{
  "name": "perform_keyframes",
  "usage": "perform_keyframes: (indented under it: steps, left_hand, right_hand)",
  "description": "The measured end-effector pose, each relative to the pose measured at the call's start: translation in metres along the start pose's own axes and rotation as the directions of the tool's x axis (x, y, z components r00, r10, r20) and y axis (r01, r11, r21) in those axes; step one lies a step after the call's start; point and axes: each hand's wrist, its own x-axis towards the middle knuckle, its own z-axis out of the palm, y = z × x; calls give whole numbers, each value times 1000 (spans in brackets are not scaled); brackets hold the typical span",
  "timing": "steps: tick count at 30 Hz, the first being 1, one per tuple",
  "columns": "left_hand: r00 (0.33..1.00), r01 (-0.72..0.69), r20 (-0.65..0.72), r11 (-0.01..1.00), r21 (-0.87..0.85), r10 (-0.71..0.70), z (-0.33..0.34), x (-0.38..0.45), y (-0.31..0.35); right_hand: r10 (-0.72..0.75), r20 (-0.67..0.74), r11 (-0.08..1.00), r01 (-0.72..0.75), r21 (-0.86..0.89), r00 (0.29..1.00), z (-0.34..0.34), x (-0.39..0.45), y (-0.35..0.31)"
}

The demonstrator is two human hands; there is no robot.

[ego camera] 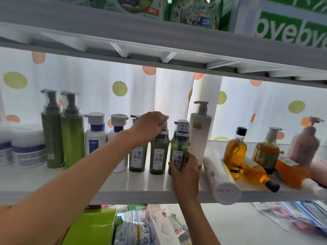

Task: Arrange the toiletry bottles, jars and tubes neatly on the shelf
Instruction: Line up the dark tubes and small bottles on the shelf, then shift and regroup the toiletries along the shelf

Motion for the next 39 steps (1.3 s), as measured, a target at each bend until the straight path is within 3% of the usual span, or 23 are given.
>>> perform_keyframes:
  steps: [6,15,19,22,27,31,35,39]
  left_hand:
    - [993,-6,-121,997,75,16,13,-3,4]
    - [984,-74,-165,995,-73,61,18,-6,5]
    - [982,-90,-178,989,-114,69,6,-5,21]
    - [973,-103,-222,983,-150,68,-3,1,42]
    - [949,-212,-254,975,-68,189,-12,25,81]
    - [980,-153,-133,987,-42,146,-12,58,102]
    - [997,-72,42,997,40,70,-4,80,110]
    - [995,13,103,999,33,-16,-3,87,109]
  right_hand:
    - [-41,-20,997,39,-73,999,-15,-4,-15]
    - [-139,70,950,153,-273,988,-57,16,-46]
    - [-22,93,907,59,-417,995,-77,31,-41]
    - [120,114,806,-30,-591,986,-92,41,-33]
    - [381,197,690,-136,-711,903,-110,55,-14]
    - [422,209,663,-143,-735,882,-115,59,-7]
    - [544,318,717,-233,-657,776,-121,61,-6]
    - [519,346,762,-240,-602,781,-128,62,-2]
